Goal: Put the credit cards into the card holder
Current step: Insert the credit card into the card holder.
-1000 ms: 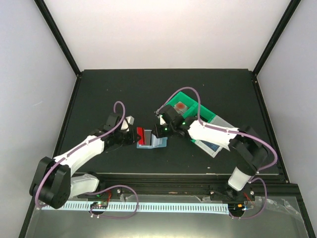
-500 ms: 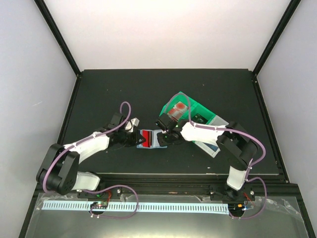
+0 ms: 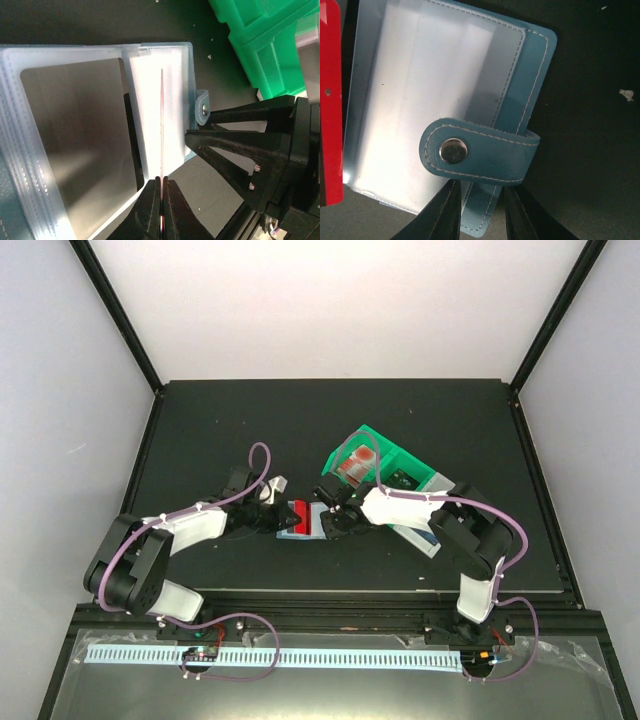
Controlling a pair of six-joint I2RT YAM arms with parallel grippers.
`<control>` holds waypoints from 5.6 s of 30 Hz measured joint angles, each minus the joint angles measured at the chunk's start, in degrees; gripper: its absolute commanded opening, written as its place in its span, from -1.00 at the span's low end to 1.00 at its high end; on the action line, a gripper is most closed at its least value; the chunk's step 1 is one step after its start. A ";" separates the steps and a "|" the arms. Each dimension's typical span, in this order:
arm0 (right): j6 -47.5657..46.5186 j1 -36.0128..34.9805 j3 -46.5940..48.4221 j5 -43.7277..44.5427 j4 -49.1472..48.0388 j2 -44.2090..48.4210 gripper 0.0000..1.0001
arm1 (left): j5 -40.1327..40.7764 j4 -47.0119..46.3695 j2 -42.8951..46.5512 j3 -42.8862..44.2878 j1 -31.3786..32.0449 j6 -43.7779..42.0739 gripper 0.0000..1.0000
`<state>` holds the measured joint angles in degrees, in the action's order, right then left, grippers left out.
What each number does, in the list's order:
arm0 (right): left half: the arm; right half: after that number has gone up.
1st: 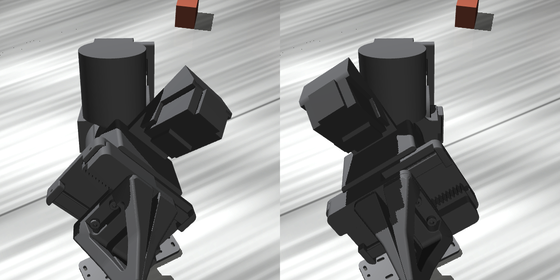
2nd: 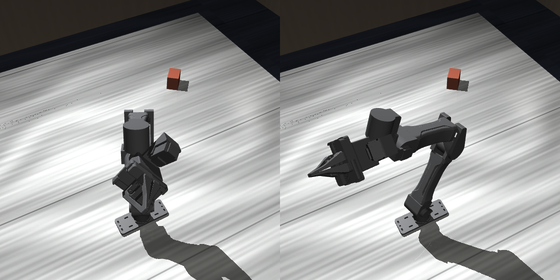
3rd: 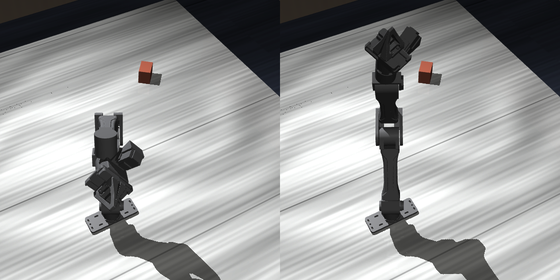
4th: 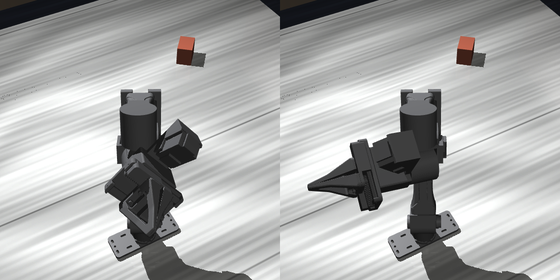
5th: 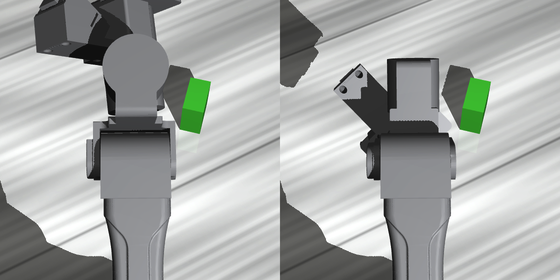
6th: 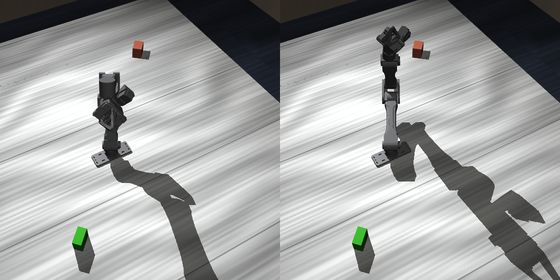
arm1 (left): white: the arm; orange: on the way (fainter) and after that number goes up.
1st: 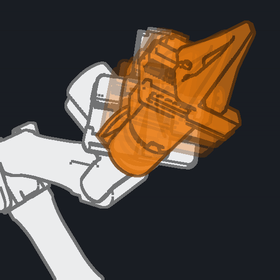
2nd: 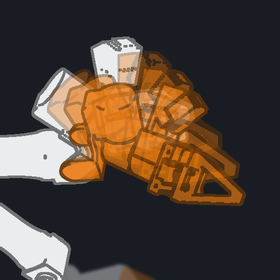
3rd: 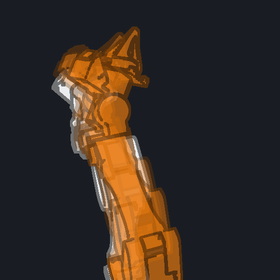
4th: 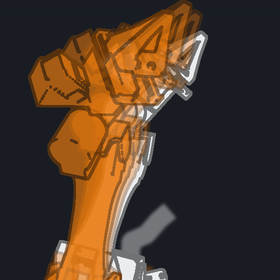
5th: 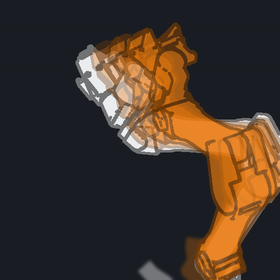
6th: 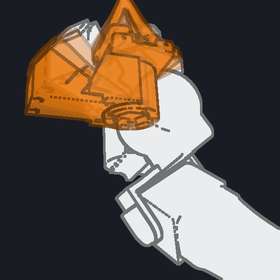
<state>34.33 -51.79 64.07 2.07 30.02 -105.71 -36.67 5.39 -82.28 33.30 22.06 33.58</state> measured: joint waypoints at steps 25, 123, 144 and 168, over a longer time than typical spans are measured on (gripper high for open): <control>0.07 -0.37 0.90 0.81 0.87 -0.74 -0.49 | 1.77 -8.50 -4.44 -2.21 0.00 5.64 -0.97; 0.35 -0.52 1.97 1.05 0.94 -1.73 -0.52 | -3.21 -31.67 -10.36 -10.45 0.68 25.27 -0.88; 0.35 -0.57 2.40 0.79 -0.33 -2.25 -0.52 | 1.66 -11.04 -6.25 -3.28 1.57 9.60 -0.26; 0.22 -0.57 2.45 0.42 -1.51 -2.51 -0.52 | 10.16 4.79 -1.11 1.31 1.81 1.55 0.26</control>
<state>34.54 -52.36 66.52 2.48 28.51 -108.22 -26.50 10.17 -83.40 34.61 23.88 35.14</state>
